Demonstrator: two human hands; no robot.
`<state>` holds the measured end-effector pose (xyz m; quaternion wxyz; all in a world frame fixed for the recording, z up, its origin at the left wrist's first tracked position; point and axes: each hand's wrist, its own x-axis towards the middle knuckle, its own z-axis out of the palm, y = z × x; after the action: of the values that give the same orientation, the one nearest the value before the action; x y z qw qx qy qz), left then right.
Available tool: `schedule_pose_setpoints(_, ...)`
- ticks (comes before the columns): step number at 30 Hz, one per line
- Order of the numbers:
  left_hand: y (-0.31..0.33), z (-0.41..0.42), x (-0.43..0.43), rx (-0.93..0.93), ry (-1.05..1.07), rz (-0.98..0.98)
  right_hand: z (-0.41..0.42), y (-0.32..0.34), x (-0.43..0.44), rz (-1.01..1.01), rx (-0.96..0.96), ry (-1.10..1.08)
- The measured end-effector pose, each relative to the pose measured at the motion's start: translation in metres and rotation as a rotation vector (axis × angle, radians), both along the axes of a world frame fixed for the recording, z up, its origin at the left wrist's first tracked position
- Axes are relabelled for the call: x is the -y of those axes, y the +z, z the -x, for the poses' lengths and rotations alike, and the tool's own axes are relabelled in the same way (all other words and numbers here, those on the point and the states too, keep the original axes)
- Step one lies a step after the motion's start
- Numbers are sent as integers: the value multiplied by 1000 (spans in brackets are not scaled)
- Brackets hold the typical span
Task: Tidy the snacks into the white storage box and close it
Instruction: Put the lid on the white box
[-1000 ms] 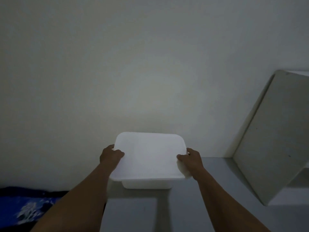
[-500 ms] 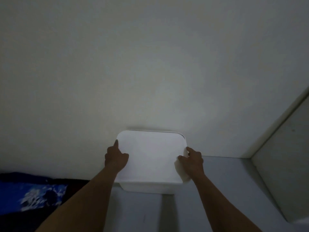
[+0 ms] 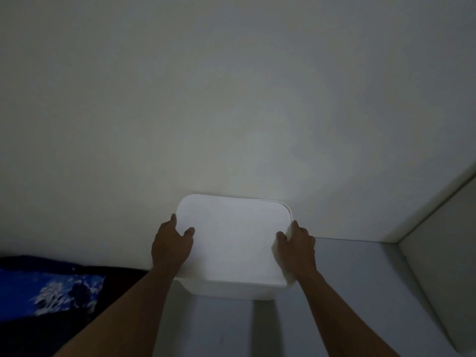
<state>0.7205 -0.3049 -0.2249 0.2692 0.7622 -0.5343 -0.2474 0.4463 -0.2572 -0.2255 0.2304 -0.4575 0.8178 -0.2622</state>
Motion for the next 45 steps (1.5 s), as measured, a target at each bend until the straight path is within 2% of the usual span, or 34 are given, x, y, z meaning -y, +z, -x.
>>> schedule_pose_setpoints(10, -4, -8, -2, -107, 121, 149, 4, 0, 1, -13, 278, -23)
schedule_pose_setpoints(18, -2, -7, 2, -159, 173, 232, 8, 5, -5, 13, 265, 33)
schedule_pose_setpoints(28, 3, -5, 0, -49, -66, -30, 8, 12, -3, 150, 275, -8)
schedule_pose_setpoints(35, 3, -5, -1, 147, -158, -72, 11, 6, 6, 52, 135, 49)
schedule_pose_setpoints(41, -1, 16, -5, 361, -287, -59, 4, 2, 4, 57, 110, 97)
schedule_pose_setpoints(45, 0, 16, -5, 342, -255, -13, 8, 0, 5, 92, 88, 76)
